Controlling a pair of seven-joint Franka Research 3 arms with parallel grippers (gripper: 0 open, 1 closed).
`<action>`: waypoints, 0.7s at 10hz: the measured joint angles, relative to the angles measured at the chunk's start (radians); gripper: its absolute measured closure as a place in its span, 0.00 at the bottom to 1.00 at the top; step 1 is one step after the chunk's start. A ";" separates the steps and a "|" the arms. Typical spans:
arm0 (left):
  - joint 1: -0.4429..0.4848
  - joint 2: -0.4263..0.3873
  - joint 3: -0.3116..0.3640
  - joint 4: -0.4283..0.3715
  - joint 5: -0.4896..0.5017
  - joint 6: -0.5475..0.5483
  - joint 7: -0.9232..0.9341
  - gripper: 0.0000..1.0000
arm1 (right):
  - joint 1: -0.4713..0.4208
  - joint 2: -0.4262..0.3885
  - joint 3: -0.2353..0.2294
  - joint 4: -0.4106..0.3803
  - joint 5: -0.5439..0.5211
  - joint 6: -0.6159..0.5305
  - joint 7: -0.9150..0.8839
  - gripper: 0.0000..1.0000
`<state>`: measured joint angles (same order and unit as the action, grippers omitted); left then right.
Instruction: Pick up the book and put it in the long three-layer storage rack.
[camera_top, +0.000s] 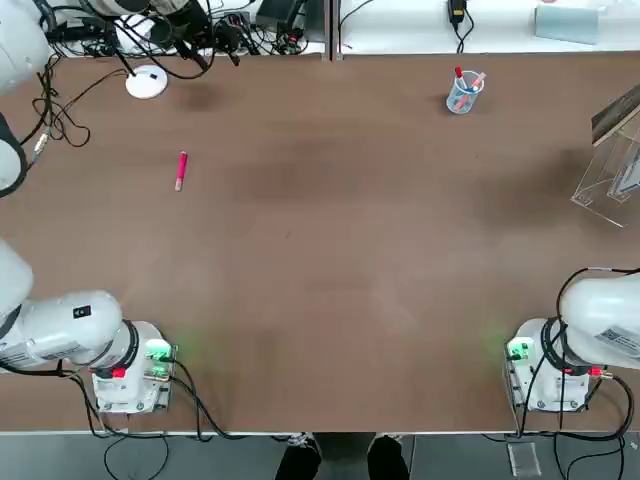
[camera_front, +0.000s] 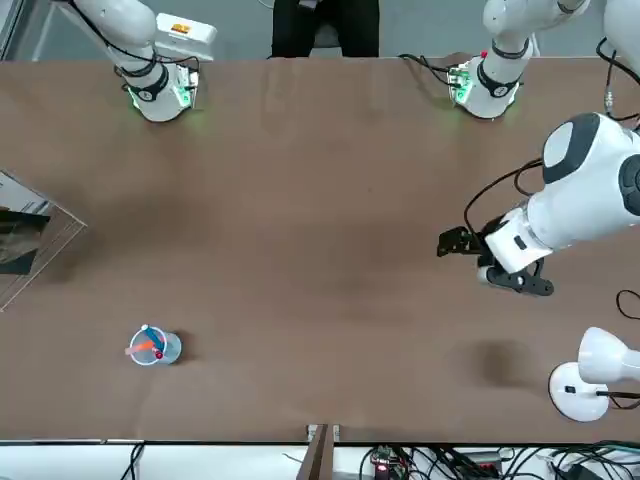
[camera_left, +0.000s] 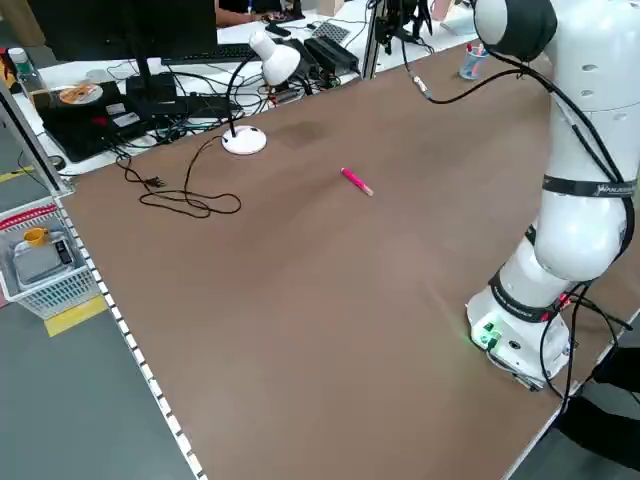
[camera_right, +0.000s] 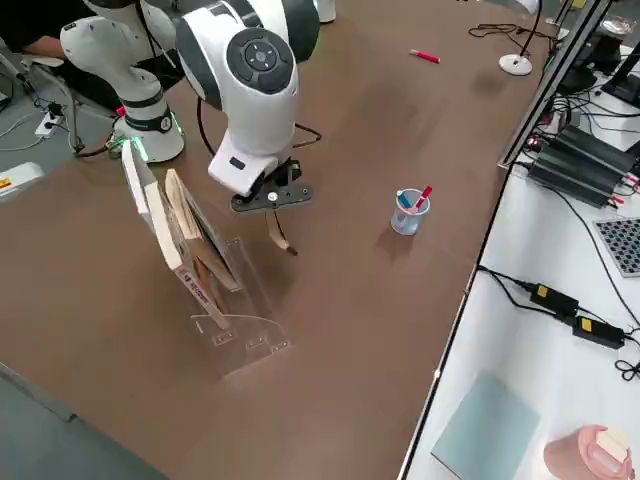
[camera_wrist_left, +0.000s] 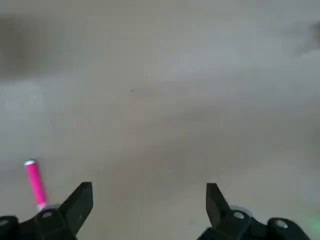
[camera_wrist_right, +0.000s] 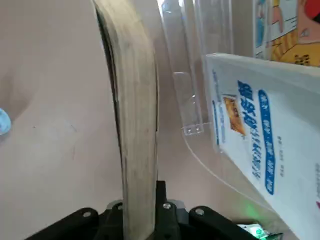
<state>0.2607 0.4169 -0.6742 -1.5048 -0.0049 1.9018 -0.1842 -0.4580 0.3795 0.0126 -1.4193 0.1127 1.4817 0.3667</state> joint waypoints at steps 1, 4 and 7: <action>0.000 -0.006 0.000 -0.001 0.029 -0.006 -0.001 0.00 | 0.000 0.002 0.002 0.003 -0.018 0.001 0.000 0.85; 0.026 -0.021 0.001 -0.006 0.059 -0.031 -0.009 0.00 | -0.002 0.019 0.001 0.019 -0.041 0.002 0.000 0.85; 0.090 -0.025 0.001 -0.009 0.060 -0.069 0.001 0.00 | -0.005 0.047 -0.003 0.023 -0.055 0.002 0.006 0.85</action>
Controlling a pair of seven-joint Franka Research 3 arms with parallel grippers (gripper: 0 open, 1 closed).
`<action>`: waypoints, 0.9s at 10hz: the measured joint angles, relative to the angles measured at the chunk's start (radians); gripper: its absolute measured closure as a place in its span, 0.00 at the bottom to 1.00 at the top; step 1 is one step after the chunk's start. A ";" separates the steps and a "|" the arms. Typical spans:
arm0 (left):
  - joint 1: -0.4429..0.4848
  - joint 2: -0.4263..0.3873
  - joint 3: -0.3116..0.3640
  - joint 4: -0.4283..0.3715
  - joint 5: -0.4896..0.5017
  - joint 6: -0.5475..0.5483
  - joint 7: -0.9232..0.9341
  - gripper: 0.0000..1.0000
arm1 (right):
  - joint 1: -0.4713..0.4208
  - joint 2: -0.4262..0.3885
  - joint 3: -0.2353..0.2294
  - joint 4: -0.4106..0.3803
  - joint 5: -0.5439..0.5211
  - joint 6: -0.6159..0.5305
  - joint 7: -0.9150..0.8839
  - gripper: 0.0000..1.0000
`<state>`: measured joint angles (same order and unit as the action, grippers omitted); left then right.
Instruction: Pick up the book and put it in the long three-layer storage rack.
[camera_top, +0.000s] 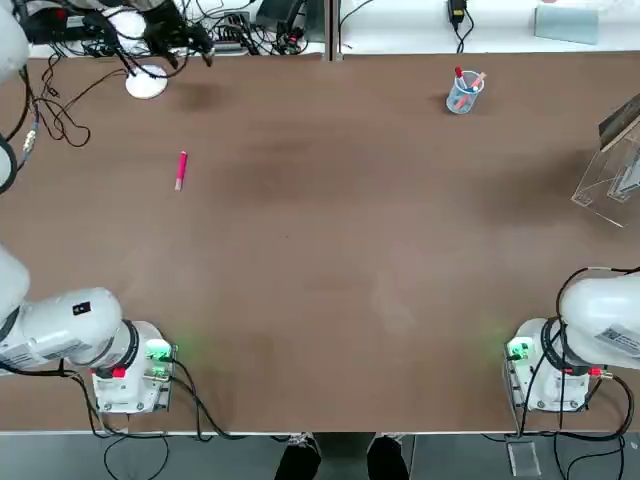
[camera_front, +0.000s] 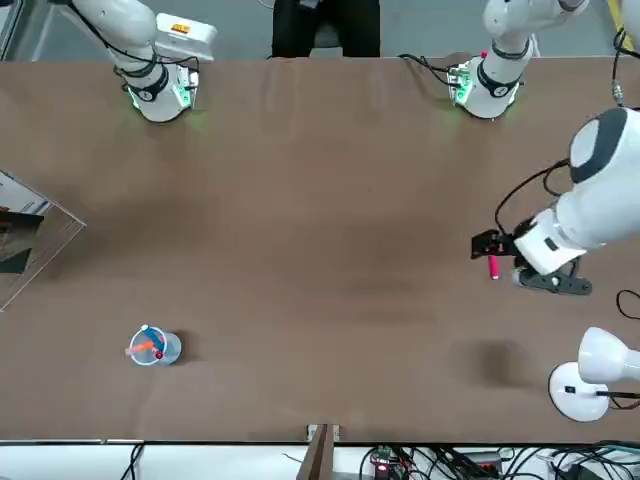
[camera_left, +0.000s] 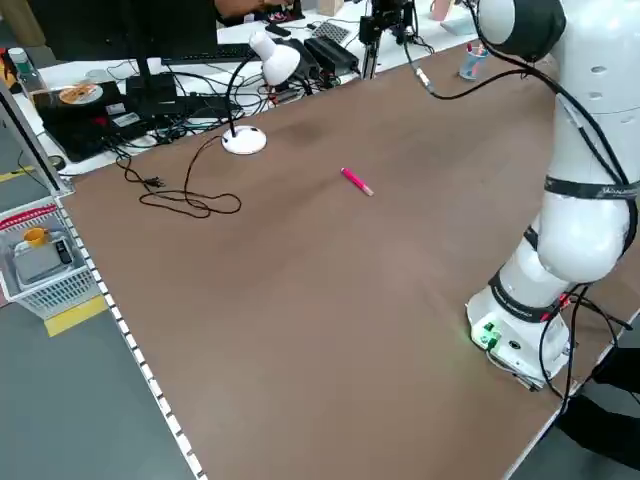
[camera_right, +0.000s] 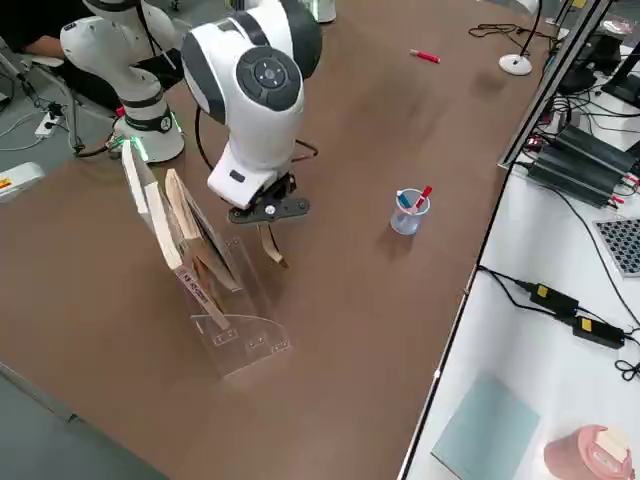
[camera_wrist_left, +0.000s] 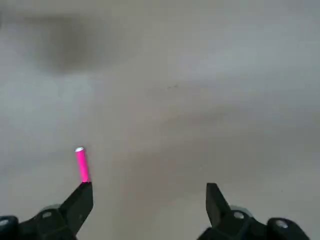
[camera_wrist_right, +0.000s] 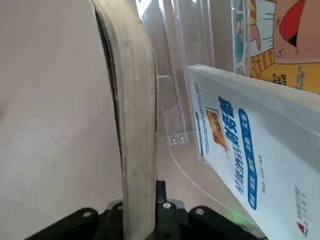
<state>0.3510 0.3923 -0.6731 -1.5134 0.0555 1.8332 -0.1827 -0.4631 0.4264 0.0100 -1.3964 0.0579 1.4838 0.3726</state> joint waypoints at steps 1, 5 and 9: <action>0.019 -0.002 0.000 0.000 0.000 -0.015 0.003 0.00 | -0.001 0.008 -0.003 0.000 -0.007 0.000 0.005 0.85; 0.032 -0.035 0.021 0.000 0.000 -0.103 0.005 0.00 | -0.003 0.016 -0.006 0.002 -0.066 0.000 0.016 0.85; -0.160 -0.105 0.270 -0.010 -0.022 -0.145 0.039 0.00 | -0.003 0.024 -0.005 0.004 -0.097 0.036 0.024 0.85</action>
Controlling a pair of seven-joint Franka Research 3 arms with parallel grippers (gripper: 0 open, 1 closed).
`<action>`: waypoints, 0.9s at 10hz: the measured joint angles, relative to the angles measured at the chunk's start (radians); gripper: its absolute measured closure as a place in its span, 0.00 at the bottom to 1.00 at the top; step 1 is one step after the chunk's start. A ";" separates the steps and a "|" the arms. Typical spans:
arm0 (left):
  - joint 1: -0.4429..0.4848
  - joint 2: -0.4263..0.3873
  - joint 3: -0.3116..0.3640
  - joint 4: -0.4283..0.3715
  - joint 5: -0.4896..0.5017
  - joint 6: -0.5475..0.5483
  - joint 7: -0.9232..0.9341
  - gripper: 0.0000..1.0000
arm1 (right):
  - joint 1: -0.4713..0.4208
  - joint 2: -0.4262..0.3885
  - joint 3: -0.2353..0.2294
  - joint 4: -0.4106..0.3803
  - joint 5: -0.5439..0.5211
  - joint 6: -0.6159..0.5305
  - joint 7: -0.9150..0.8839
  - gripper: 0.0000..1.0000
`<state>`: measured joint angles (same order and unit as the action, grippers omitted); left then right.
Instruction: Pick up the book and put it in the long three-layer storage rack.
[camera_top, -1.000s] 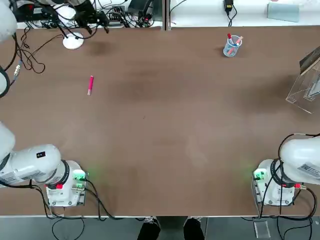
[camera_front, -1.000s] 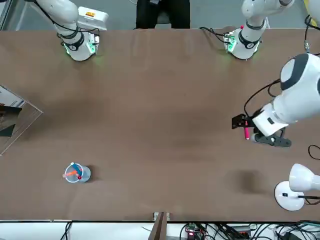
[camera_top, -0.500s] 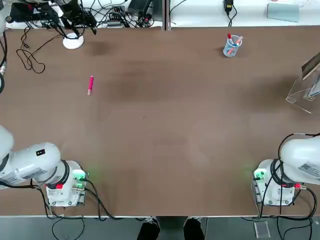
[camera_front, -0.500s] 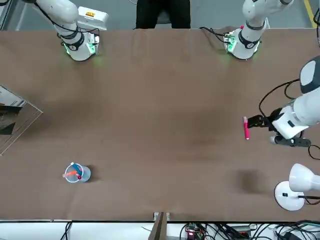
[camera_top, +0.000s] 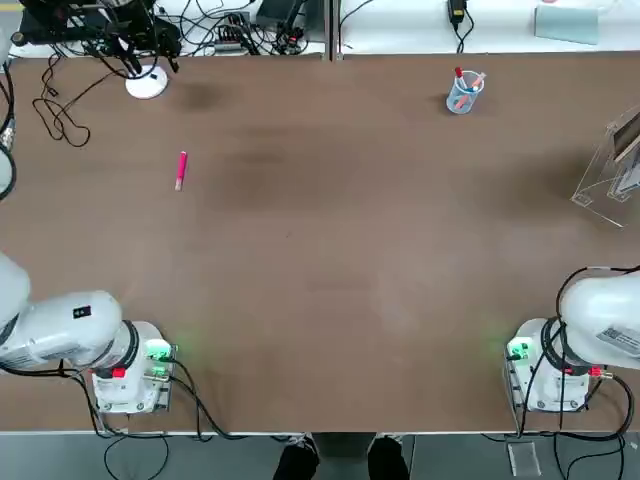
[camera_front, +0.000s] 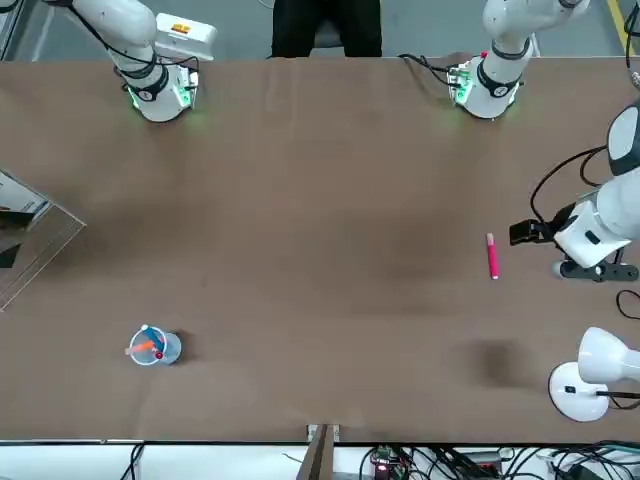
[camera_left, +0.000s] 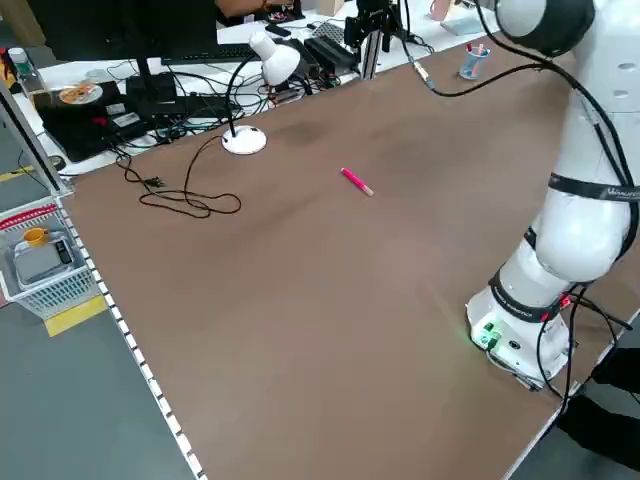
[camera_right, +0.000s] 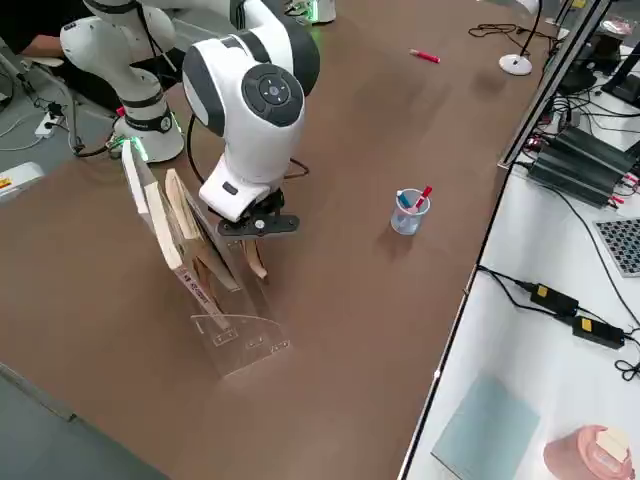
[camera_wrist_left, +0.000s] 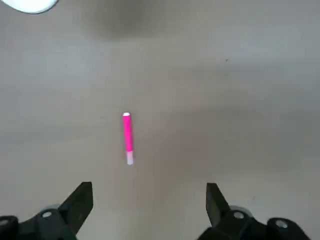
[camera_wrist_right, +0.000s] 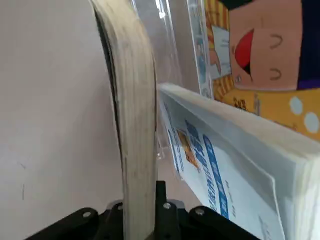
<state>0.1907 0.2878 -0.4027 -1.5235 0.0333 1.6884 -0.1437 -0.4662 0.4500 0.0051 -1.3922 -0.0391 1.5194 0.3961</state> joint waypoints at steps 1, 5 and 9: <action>-0.064 -0.017 0.081 -0.008 -0.021 -0.002 0.015 0.00 | 0.000 0.005 0.000 0.000 0.000 0.012 0.008 0.85; -0.252 -0.092 0.320 -0.070 -0.043 -0.006 0.031 0.01 | 0.000 0.028 0.001 0.001 -0.001 0.031 0.043 0.85; -0.380 -0.146 0.501 -0.095 -0.041 -0.027 0.065 0.00 | 0.000 0.041 0.000 0.001 -0.002 0.056 0.049 0.85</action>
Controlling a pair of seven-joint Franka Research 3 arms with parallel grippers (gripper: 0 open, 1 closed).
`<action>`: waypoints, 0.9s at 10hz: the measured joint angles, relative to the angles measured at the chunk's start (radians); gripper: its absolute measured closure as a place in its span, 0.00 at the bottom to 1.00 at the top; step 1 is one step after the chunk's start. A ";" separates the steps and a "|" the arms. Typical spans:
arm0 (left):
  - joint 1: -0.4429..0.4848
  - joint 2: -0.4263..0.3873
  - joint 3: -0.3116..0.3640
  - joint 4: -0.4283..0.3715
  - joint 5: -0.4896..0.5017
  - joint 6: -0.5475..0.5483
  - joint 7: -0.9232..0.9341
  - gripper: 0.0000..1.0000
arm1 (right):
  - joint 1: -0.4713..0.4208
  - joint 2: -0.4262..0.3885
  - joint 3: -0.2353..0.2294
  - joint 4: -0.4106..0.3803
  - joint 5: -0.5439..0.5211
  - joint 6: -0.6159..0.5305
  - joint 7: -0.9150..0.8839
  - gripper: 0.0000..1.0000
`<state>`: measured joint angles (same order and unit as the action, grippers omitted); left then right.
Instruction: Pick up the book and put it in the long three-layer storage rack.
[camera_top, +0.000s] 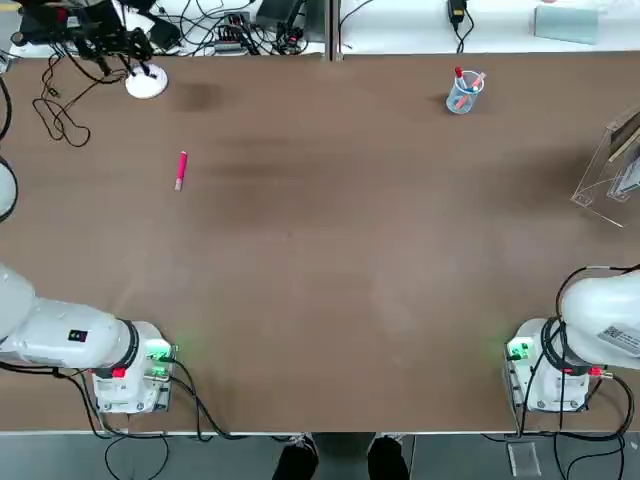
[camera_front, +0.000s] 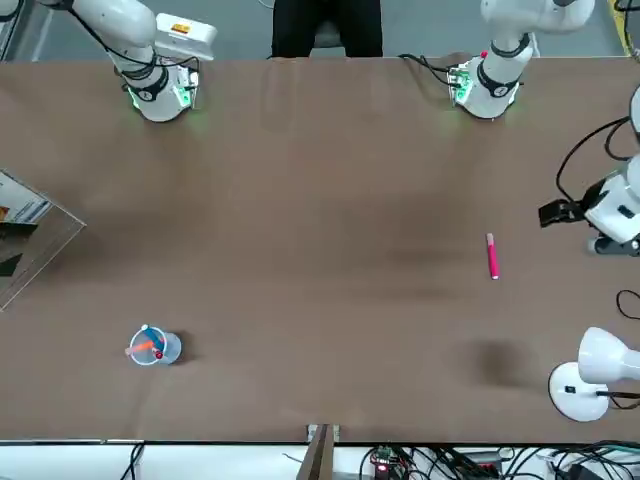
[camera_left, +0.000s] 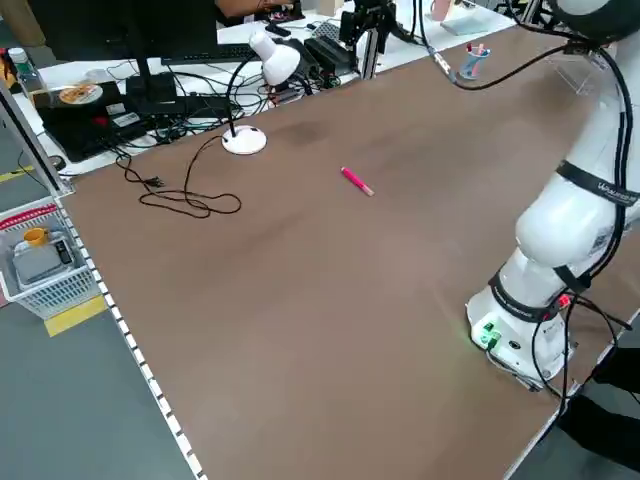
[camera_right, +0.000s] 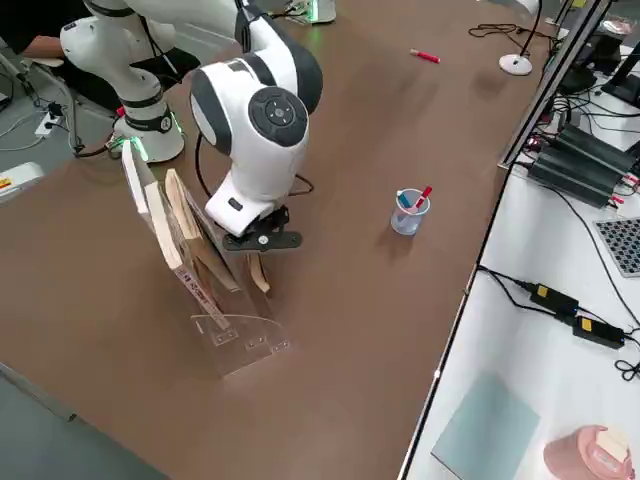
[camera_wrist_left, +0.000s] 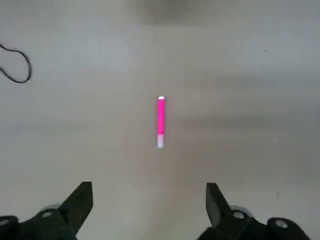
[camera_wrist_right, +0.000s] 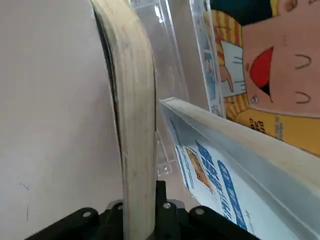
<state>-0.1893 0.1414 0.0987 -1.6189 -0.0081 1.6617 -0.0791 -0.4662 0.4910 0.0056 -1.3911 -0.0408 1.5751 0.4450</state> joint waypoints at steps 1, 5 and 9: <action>-0.011 -0.011 0.015 0.007 0.000 -0.001 0.010 0.00 | 0.000 0.003 0.000 0.000 0.000 0.001 0.000 0.85; -0.005 -0.035 0.024 0.053 0.001 -0.039 0.021 0.00 | -0.003 0.017 -0.002 0.000 -0.006 0.023 -0.016 0.85; 0.048 -0.035 0.014 0.060 0.000 -0.060 0.031 0.00 | -0.013 0.021 -0.002 0.000 -0.049 0.029 -0.046 0.85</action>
<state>-0.1410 0.1061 0.1123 -1.5586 -0.0084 1.6019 -0.0476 -0.4792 0.5117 0.0035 -1.3909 -0.0903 1.6045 0.3992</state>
